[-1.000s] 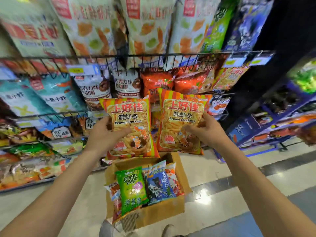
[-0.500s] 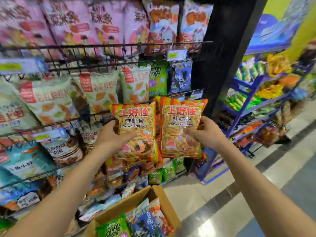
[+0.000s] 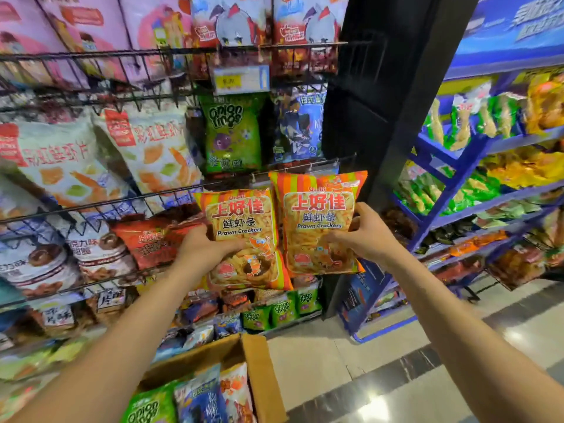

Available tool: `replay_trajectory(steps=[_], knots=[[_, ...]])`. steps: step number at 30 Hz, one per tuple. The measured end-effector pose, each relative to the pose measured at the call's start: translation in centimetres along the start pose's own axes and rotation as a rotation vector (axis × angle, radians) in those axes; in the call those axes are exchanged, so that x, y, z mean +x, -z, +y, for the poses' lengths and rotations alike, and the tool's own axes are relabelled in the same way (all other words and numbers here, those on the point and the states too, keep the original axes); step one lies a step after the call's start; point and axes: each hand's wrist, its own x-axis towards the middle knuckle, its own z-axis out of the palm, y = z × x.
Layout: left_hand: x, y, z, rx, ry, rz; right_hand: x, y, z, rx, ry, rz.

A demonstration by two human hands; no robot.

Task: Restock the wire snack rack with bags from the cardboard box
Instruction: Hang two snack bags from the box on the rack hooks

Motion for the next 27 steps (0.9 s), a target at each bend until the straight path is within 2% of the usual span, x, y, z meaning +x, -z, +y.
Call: replay_trajectory(steps=[3, 9, 17, 20, 22, 25, 27], knots=[[1.4, -3.9, 1.0, -0.012, 0.041, 0.047, 3.3, 1.6, 2.9, 0.024, 0.026, -0.052], [5.0, -9.0, -0.2, -0.048, 0.076, 0.12, 8.4, 2.3, 7.9, 0.054, 0.135, -0.046], [7.7, -15.0, -2.7, -0.144, -0.109, 0.402, 13.4, -0.5, 11.7, 0.094, 0.477, 0.05], [9.8, -17.3, -5.3, -0.16, -0.114, 0.486, 16.1, -2.0, 14.2, 0.051, 0.467, 0.011], [11.6, -18.3, -6.7, -0.165, -0.141, 0.523, 17.8, -3.1, 16.2, 0.061, 0.525, -0.001], [14.1, -19.1, -8.5, -0.162, -0.236, 0.534, 20.0, -5.2, 18.6, 0.078, 0.618, -0.005], [15.7, -19.4, -9.3, -0.127, -0.292, 0.55, 21.6, -6.7, 19.5, 0.127, 0.588, 0.022]])
